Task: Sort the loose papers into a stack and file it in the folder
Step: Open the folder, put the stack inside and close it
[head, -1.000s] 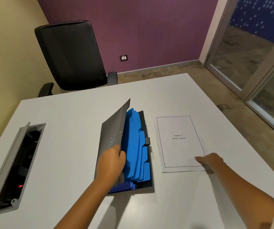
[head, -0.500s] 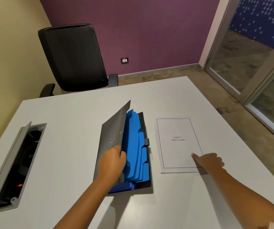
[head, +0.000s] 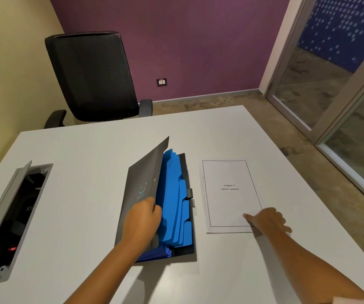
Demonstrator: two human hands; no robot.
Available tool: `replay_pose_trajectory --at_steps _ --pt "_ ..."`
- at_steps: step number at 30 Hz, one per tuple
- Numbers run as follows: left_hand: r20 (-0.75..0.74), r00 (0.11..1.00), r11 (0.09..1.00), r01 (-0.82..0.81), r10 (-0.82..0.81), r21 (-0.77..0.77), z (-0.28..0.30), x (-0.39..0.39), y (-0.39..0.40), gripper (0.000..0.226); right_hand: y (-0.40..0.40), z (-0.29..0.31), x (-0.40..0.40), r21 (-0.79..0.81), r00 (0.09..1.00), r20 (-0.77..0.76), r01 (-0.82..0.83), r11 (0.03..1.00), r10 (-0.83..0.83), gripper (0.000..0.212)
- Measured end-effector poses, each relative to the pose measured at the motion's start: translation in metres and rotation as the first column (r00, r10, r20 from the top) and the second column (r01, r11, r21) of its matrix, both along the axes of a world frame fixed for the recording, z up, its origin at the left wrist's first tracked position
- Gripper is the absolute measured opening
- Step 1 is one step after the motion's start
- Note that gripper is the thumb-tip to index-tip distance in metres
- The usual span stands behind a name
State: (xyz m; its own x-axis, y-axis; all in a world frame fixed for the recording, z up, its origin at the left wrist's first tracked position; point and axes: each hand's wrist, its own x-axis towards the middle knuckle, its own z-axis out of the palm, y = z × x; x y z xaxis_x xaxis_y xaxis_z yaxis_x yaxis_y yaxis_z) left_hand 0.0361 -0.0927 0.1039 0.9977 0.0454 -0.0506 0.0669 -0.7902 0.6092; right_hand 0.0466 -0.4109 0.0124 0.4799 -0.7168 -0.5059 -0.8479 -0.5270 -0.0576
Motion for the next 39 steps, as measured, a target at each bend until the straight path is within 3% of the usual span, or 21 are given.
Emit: replay_pose_trajectory --at_steps 11,14,16,19,24,35,39 --pt "0.007 1.0 0.999 -0.003 0.003 0.035 0.001 0.004 0.002 0.037 -0.002 -0.004 0.001 0.094 0.992 0.052 0.112 0.989 -0.117 0.087" --pt "0.003 1.0 0.999 -0.009 0.009 0.035 0.001 0.003 0.003 0.036 -0.012 -0.009 0.003 0.253 0.985 0.089 0.124 0.96 -0.151 0.07" --pt "0.008 1.0 1.0 -0.015 0.014 0.028 0.001 0.003 0.004 0.037 -0.019 -0.012 0.004 0.477 0.96 0.126 0.162 0.864 -0.25 0.047" --pt "0.016 1.0 1.0 -0.019 0.019 0.017 0.001 0.004 0.006 0.036 -0.025 -0.009 -0.005 0.628 0.905 0.07 0.286 0.723 -0.419 0.024" --pt "0.016 1.0 1.0 -0.016 0.016 0.018 0.001 0.006 0.006 0.037 -0.034 -0.01 -0.011 0.824 0.771 -0.008 0.366 0.433 -0.637 0.014" --pt "-0.014 1.0 1.0 -0.007 0.007 -0.002 -0.003 0.007 -0.003 0.028 -0.039 0.036 -0.01 0.802 0.832 0.267 0.087 0.591 -0.486 0.028" --pt "-0.016 1.0 1.0 -0.015 0.015 -0.027 -0.003 0.006 -0.003 0.029 -0.034 0.062 -0.015 0.797 0.799 0.345 0.028 0.603 -0.492 0.033"
